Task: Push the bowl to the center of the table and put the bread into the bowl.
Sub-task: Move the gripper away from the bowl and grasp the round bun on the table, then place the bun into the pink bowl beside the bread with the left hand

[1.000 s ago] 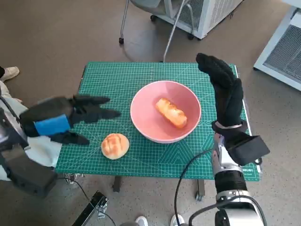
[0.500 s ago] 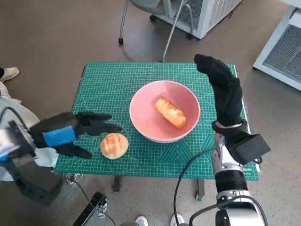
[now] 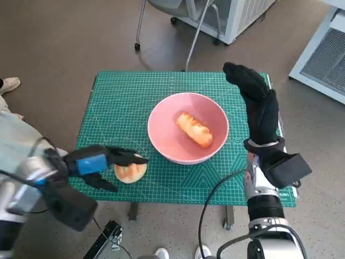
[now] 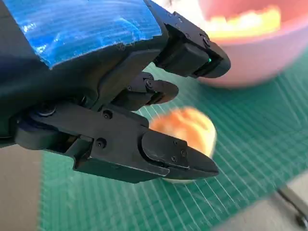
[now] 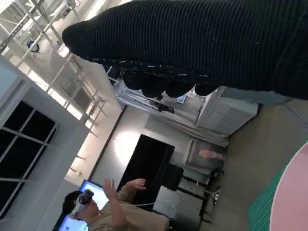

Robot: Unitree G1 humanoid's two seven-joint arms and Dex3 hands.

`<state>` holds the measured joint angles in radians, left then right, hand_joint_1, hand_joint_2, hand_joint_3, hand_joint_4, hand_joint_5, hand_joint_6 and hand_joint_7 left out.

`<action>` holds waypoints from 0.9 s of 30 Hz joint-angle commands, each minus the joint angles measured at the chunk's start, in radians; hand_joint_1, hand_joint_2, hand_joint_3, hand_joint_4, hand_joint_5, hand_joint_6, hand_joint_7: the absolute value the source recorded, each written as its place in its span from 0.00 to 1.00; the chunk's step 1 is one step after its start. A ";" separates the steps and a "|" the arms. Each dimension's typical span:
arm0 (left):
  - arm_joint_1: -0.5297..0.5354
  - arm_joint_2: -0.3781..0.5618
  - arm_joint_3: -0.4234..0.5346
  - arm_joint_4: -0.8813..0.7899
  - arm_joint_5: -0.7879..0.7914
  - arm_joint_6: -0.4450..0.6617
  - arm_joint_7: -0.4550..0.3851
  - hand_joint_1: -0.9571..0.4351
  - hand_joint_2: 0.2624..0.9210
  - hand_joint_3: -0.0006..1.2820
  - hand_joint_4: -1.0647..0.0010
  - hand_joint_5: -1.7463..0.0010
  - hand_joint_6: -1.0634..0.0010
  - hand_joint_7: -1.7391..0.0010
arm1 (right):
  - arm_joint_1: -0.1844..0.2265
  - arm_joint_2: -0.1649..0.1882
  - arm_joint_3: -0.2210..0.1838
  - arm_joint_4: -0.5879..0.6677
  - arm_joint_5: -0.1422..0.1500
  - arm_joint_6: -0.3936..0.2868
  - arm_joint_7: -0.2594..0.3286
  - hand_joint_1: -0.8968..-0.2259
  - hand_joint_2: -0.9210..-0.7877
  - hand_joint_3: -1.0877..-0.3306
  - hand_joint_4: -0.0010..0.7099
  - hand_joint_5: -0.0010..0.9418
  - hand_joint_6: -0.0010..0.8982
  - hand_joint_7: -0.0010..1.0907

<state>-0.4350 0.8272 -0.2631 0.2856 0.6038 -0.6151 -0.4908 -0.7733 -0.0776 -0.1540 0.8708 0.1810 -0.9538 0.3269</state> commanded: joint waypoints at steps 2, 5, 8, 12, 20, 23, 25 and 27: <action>-0.053 -0.059 -0.054 0.083 0.057 0.008 0.042 0.63 0.93 0.02 0.66 0.99 0.56 0.97 | 0.015 -0.010 -0.005 0.007 0.005 0.015 0.005 0.69 0.00 0.60 0.58 0.00 0.14 0.79; -0.065 -0.082 -0.080 0.119 0.078 0.007 0.063 0.65 0.95 0.02 0.64 0.99 0.53 0.97 | 0.017 -0.012 -0.005 0.004 0.004 0.016 0.004 0.69 0.02 0.60 0.57 0.00 0.14 0.79; -0.076 -0.098 -0.100 0.147 0.090 0.005 0.076 0.68 0.98 0.04 0.58 0.97 0.48 0.95 | 0.020 -0.013 -0.006 0.001 0.007 0.020 0.006 0.69 0.04 0.59 0.57 0.00 0.14 0.79; -0.095 -0.103 -0.128 0.185 0.117 -0.009 0.104 0.71 1.00 0.10 0.46 0.94 0.37 0.92 | 0.025 -0.014 -0.006 -0.006 0.004 0.019 -0.001 0.69 0.05 0.59 0.57 0.00 0.14 0.79; -0.147 -0.046 -0.137 0.194 0.218 -0.042 0.233 0.69 1.00 0.17 0.62 0.24 0.44 0.32 | 0.036 -0.019 -0.007 -0.020 0.005 0.021 -0.001 0.69 0.07 0.58 0.58 0.00 0.13 0.80; -0.161 -0.021 -0.114 0.180 0.230 -0.038 0.269 0.69 1.00 0.13 0.57 0.23 0.39 0.33 | 0.035 -0.019 -0.008 -0.019 0.008 0.021 0.003 0.69 0.08 0.57 0.58 0.00 0.13 0.80; -0.167 -0.011 -0.097 0.173 0.226 -0.028 0.279 0.69 1.00 0.10 0.54 0.24 0.35 0.35 | 0.036 -0.018 -0.008 -0.018 0.010 0.021 0.004 0.69 0.08 0.57 0.58 0.00 0.13 0.80; -0.168 0.000 -0.074 0.163 0.208 -0.013 0.280 0.69 1.00 0.08 0.52 0.25 0.31 0.38 | 0.037 -0.016 -0.006 -0.019 0.008 0.020 0.002 0.69 0.09 0.57 0.58 0.00 0.13 0.79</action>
<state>-0.5824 0.7912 -0.3751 0.4645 0.8253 -0.6465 -0.2303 -0.7630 -0.0939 -0.1578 0.8478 0.1844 -0.9497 0.3266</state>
